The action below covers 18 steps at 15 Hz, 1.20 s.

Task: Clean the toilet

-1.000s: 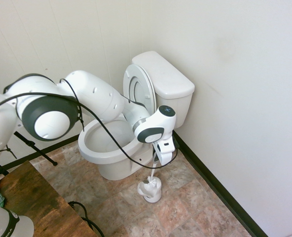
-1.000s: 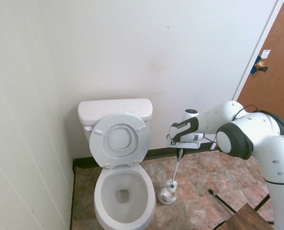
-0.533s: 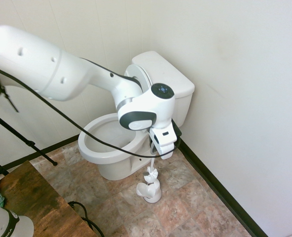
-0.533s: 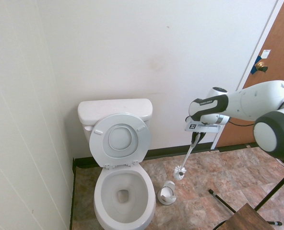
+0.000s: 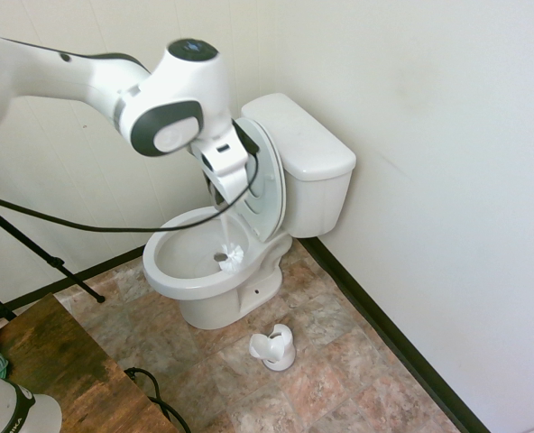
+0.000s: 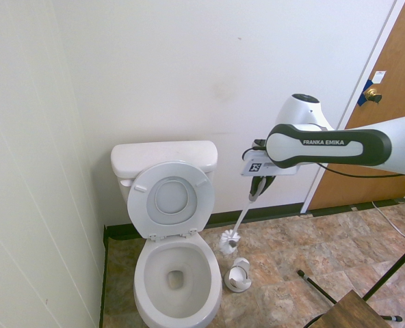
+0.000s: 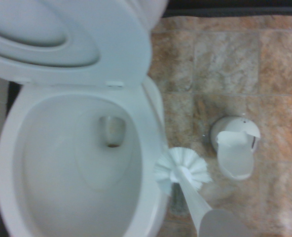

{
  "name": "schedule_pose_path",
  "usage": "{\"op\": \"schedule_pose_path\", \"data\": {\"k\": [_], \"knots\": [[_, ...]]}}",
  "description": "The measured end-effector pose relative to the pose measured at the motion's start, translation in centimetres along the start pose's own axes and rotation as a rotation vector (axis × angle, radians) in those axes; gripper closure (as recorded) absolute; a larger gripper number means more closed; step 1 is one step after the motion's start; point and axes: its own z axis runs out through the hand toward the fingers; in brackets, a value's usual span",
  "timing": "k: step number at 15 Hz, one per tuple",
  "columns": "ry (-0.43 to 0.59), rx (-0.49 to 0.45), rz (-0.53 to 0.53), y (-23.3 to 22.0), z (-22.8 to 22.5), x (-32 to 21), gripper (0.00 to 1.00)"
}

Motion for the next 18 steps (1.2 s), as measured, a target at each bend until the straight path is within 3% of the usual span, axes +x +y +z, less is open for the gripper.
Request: {"op": "schedule_pose_path", "data": {"k": [4, 8, 14, 18], "knots": [[-0.003, -0.006, -0.068, -3.6, 1.1, -6.9, 1.00], [0.032, 0.025, -0.086, -7.4, 5.8, -11.1, 1.00], [0.140, 0.007, -0.010, -13.5, 18.8, -9.7, 1.00], [0.173, 0.004, 0.013, -16.5, 23.5, -10.3, 1.00]]}}
